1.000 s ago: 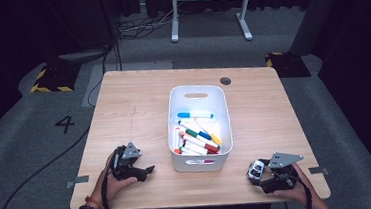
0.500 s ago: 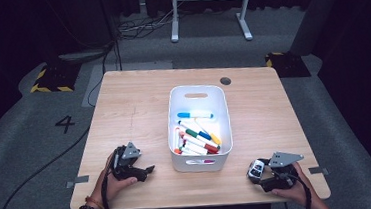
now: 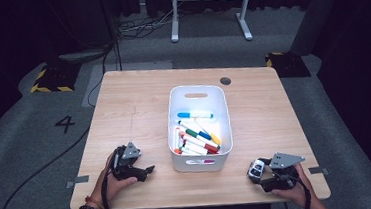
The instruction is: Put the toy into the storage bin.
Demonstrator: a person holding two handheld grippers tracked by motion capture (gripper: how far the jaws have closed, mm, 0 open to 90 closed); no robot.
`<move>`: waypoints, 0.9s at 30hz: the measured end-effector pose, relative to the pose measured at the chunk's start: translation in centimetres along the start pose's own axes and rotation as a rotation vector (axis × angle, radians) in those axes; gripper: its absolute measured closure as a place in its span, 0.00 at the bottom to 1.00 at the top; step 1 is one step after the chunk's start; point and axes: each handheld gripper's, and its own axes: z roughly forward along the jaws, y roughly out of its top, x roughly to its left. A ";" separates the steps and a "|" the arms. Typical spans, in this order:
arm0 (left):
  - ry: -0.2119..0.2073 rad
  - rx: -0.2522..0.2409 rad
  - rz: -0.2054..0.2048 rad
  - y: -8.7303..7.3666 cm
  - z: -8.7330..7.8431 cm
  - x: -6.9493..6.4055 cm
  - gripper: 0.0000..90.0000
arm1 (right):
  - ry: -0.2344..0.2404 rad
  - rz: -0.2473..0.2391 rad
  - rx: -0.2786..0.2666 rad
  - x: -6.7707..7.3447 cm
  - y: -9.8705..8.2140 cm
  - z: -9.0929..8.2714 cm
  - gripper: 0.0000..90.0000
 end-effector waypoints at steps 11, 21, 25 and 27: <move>0.001 0.001 0.001 0.0 0.0 0.0 0.17 | 0.008 0.009 -0.022 -0.2 0.0 -0.2 0.28; 0.000 0.000 0.001 0.0 0.0 0.0 0.17 | -0.001 0.042 -0.086 -0.7 0.3 -1.1 0.28; 0.000 -0.002 -0.004 0.0 0.0 0.0 0.17 | -0.014 0.054 -0.106 -1.1 0.5 -1.5 0.28; 0.005 -0.001 -0.007 0.0 0.0 0.0 0.17 | -0.022 0.057 -0.111 -1.3 0.6 -1.6 0.28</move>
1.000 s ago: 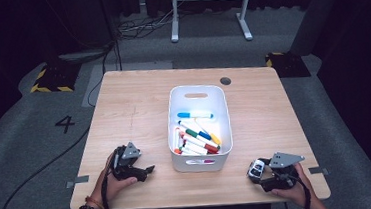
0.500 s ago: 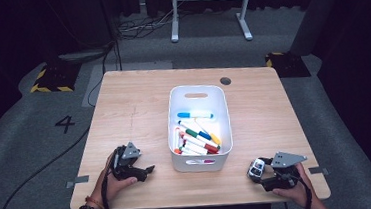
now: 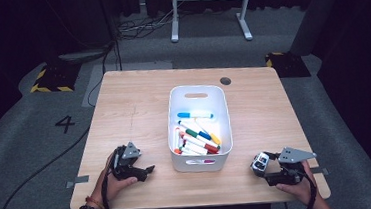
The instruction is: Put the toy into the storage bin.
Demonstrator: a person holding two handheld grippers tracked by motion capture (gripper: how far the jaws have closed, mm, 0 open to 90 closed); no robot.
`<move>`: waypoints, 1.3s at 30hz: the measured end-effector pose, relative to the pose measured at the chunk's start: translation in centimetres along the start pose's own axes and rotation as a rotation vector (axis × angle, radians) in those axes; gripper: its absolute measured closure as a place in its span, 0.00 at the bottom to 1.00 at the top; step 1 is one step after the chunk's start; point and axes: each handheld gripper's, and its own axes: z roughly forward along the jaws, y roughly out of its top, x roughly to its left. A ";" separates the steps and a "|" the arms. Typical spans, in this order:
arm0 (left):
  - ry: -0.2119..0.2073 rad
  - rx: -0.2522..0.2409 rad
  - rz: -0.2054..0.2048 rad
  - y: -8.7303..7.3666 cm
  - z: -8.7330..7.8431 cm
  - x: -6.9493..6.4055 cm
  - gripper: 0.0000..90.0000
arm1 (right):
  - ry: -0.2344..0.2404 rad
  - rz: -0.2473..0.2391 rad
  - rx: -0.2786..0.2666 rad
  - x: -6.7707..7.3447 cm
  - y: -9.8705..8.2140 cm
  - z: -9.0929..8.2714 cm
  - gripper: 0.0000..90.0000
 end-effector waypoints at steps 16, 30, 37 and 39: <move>0.000 0.000 -0.001 0.0 0.0 0.0 0.17 | -0.048 -0.027 -0.054 -1.1 3.5 -1.1 0.28; 0.000 0.001 0.001 0.0 0.0 0.0 0.17 | -0.071 -0.013 -0.088 -2.5 6.0 -1.3 0.28; 0.000 0.000 0.000 0.0 0.0 0.0 0.17 | -0.075 -0.020 -0.108 -2.5 7.6 -1.2 0.28; 0.000 0.000 0.001 0.0 0.0 0.0 0.17 | -0.074 -0.030 -0.109 -2.5 8.0 -1.2 0.28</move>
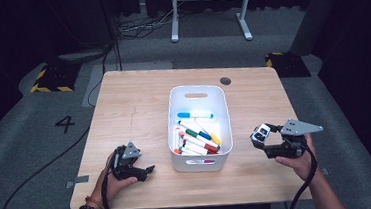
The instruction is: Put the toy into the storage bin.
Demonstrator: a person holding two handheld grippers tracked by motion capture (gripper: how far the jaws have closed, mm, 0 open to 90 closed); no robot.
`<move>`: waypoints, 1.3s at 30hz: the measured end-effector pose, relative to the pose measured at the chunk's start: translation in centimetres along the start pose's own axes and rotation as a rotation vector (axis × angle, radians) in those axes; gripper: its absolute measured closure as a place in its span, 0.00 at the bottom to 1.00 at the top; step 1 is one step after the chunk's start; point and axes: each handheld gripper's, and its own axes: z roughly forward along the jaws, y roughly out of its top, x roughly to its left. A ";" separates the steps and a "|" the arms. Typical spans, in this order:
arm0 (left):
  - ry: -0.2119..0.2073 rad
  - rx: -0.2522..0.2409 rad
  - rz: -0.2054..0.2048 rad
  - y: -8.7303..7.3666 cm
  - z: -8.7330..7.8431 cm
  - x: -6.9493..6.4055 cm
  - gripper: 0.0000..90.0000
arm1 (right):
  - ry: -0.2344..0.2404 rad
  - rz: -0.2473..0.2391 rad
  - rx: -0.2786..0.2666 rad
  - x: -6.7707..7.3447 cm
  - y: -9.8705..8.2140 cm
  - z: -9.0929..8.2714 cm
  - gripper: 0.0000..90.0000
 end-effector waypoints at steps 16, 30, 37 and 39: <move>0.000 0.001 0.001 0.0 0.0 0.0 0.17 | 0.005 -0.060 -0.025 0.1 4.8 0.6 0.28; 0.001 0.001 0.003 0.0 0.0 0.0 0.17 | 0.028 -0.103 -0.032 1.3 8.6 2.4 0.28; 0.000 0.002 0.005 0.0 0.0 0.0 0.17 | 0.041 -0.134 -0.037 2.1 10.1 3.2 0.28; 0.000 0.003 0.004 0.0 0.0 0.0 0.17 | 0.047 -0.132 -0.031 2.3 10.4 3.4 0.28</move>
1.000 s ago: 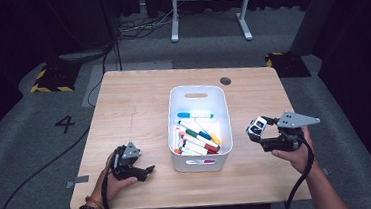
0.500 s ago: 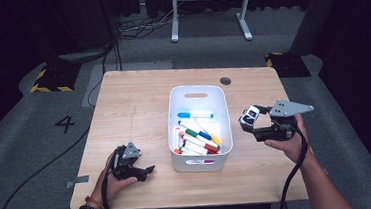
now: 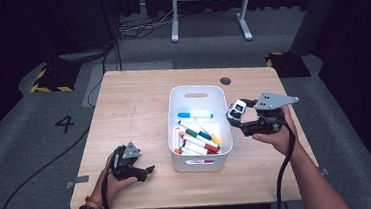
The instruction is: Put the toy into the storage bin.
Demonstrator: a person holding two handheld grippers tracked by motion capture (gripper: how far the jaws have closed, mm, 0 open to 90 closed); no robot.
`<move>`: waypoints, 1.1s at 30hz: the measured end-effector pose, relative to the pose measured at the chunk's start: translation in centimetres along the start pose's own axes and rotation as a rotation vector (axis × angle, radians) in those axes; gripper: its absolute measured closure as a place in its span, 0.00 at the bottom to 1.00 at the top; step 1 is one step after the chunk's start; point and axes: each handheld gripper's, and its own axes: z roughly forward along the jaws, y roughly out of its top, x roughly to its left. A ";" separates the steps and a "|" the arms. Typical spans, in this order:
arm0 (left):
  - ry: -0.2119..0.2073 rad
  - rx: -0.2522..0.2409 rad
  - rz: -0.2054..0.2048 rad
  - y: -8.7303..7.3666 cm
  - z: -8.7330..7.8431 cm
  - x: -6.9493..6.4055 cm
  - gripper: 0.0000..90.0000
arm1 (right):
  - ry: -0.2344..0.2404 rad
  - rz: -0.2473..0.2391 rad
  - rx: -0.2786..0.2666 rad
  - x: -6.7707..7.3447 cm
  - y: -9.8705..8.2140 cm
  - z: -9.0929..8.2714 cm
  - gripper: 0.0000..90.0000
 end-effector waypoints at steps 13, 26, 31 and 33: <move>0.000 0.000 -0.001 0.0 0.0 0.0 0.17 | 0.039 -0.036 0.046 0.4 1.4 2.5 0.28; 0.000 0.000 0.000 0.0 0.0 0.0 0.17 | 0.113 -0.071 0.111 0.5 2.4 5.4 0.28; 0.001 -0.001 0.000 0.0 0.0 0.0 0.17 | 0.151 -0.099 0.172 0.4 2.4 6.5 0.28; 0.000 0.000 0.000 0.0 0.0 0.0 0.17 | 0.166 -0.106 0.194 0.3 2.4 7.0 0.28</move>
